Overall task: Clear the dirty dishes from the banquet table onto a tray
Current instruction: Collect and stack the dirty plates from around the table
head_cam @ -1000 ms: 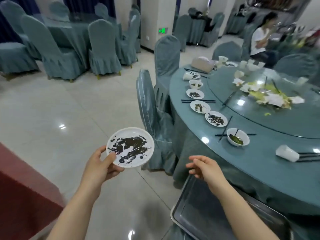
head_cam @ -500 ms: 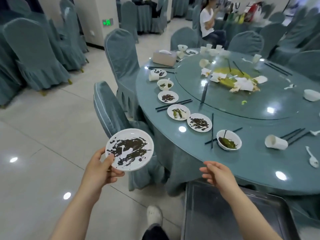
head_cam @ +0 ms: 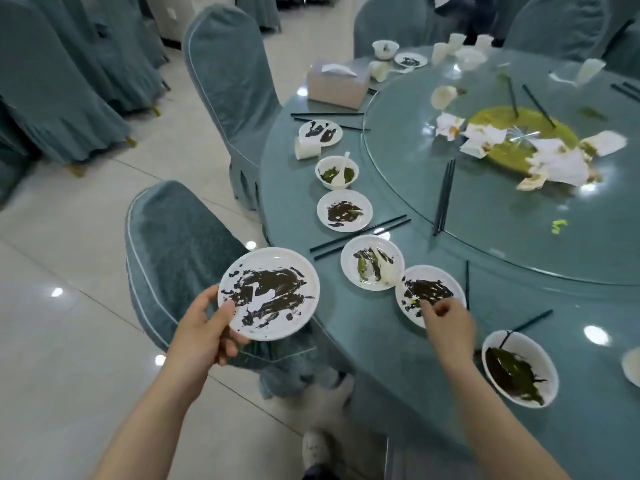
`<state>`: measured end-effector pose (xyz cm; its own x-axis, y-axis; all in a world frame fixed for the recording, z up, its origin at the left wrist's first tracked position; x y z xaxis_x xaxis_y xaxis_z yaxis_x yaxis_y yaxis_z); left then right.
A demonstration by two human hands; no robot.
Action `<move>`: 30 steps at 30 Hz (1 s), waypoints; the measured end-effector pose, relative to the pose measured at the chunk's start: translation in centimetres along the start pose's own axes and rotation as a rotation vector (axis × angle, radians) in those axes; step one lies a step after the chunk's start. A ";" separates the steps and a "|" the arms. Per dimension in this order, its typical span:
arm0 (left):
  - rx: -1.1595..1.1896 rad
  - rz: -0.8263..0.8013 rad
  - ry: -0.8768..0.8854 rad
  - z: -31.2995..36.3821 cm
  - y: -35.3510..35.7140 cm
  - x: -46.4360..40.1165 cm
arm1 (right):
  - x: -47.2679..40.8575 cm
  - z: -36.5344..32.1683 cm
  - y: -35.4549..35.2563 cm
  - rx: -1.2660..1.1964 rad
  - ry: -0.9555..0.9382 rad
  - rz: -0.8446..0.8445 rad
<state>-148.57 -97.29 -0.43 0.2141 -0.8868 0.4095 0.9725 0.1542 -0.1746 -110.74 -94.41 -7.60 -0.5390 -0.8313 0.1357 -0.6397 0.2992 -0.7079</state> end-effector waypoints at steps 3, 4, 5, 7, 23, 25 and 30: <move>-0.006 -0.002 -0.018 0.5 0.7 -2.0 | -2.0 -1.8 2.3 0.037 -0.097 -0.111; -0.009 -0.001 -0.021 0.7 0.9 -2.5 | -2.7 -2.4 3.0 0.064 -0.132 -0.137; -0.014 0.000 -0.023 0.8 1.0 -3.1 | -3.4 -3.0 3.8 0.094 -0.159 -0.155; -0.019 -0.003 -0.031 1.0 1.1 -4.0 | -4.6 -4.3 5.0 0.149 -0.198 -0.183; 0.011 -0.198 0.007 5.7 1.8 -14.3 | -7.3 -7.0 5.3 0.261 -0.161 -0.157; 0.014 -0.226 0.020 6.4 1.8 -16.2 | -7.6 -7.0 4.5 0.244 -0.141 -0.090; 0.017 -0.242 0.014 7.8 2.9 -19.2 | -8.7 -5.7 3.4 0.320 -0.077 -0.026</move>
<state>-149.18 -76.42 -1.79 -0.0268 -0.9047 0.4252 0.9967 -0.0566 -0.0577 -111.36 -83.49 -7.27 -0.4737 -0.8734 0.1128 -0.4417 0.1249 -0.8884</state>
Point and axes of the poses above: each hand's wrist, its own x-axis away from the middle knuckle, its own y-axis out of the palm, z = x × y, the point moved 3 cm from there along -x, towards the middle knuckle, and after that the axes turned 3 degrees about -y, right-handed, at the moved point
